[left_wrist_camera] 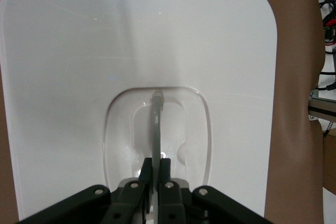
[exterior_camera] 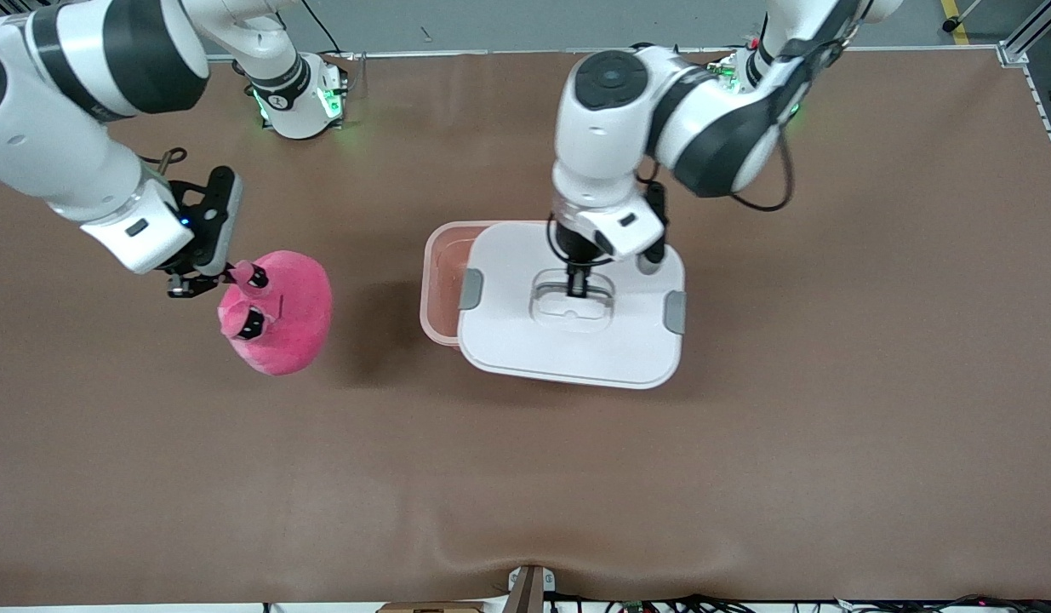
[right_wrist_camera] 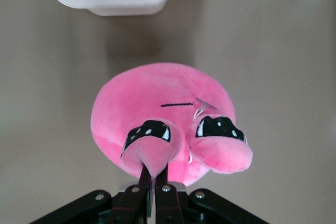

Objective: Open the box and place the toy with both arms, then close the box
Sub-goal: 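Lift the white lid by its handle with the left gripper and swing it aside, then carry the pink plush into the pink box and release it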

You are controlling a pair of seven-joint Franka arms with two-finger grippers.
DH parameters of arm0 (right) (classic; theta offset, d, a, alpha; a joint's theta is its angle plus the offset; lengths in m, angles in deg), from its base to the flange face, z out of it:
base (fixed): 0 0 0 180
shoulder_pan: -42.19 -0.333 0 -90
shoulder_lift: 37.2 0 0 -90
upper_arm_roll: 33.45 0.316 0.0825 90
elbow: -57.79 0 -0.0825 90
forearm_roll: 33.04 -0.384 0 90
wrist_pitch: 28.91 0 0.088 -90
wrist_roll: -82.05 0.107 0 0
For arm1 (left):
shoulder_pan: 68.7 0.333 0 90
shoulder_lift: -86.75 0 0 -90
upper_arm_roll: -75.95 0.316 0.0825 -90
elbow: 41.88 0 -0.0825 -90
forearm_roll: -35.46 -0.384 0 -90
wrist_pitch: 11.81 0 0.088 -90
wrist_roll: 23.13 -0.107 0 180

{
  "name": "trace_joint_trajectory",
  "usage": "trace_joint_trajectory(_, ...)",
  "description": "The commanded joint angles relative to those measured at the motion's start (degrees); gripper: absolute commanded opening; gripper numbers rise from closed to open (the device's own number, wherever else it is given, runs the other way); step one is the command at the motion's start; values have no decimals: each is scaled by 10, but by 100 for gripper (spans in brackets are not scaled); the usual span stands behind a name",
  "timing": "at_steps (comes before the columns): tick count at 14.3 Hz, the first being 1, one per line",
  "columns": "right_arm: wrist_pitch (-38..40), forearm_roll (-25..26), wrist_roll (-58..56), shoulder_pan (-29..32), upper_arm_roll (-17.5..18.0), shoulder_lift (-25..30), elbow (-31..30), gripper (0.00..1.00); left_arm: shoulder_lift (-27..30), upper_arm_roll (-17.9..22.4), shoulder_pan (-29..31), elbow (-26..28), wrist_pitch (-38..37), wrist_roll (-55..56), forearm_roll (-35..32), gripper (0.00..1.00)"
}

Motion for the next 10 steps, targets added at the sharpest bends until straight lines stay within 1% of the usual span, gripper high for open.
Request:
trace_joint_trajectory(1, 8, 2, -27, -32, -4, 12, 10, 0, 42, -6, 52, 7, -56, -137, 52, 0)
trace_joint_trajectory(4, 8, 0, -28, -73, -3, 15, 11, 0, 53, -6, 117, 6, -103, -282, 100, 0)
trace_joint_trajectory(7, 6, 0, -26, -127, -5, 11, 27, 0, 53, -5, 171, 6, -135, -390, 107, 0)
trace_joint_trajectory(10, 2, -2, -17, -156, -5, 10, 33, 0, 53, -4, 205, 6, -154, -476, 107, 0)
